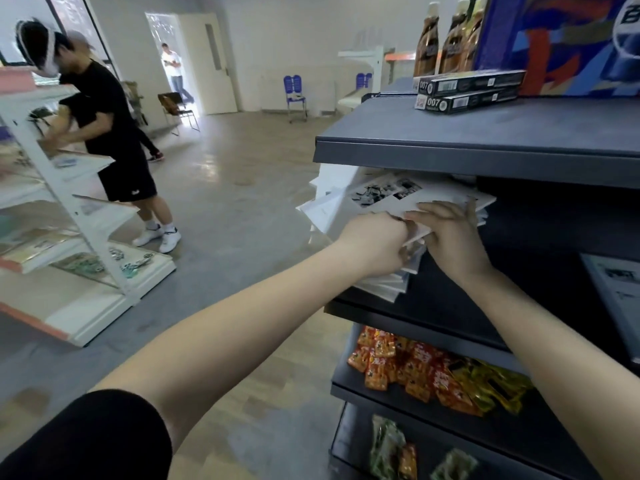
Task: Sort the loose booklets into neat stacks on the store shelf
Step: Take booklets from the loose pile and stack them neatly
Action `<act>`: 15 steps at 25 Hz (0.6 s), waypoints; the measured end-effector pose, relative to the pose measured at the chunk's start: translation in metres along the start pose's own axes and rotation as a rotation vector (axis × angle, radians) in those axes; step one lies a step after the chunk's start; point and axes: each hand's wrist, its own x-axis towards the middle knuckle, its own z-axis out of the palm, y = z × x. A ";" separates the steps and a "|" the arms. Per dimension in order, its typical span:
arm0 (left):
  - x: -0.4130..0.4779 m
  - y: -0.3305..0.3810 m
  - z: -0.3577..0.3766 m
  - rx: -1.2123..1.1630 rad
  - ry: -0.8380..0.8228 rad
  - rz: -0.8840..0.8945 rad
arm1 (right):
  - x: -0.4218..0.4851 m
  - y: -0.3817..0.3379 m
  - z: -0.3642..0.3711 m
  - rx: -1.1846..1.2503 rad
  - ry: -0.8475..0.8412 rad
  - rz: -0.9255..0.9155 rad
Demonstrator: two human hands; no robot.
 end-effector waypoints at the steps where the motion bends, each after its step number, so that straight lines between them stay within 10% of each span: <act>1: -0.005 -0.007 0.002 -0.132 -0.031 0.059 | 0.002 0.011 -0.001 0.005 0.019 -0.031; 4: -0.021 -0.029 0.010 -0.359 -0.136 0.188 | 0.013 0.042 -0.004 0.206 0.016 0.020; 15: -0.017 -0.027 0.044 -0.043 0.095 -0.138 | -0.009 0.044 -0.063 0.492 -0.145 -0.041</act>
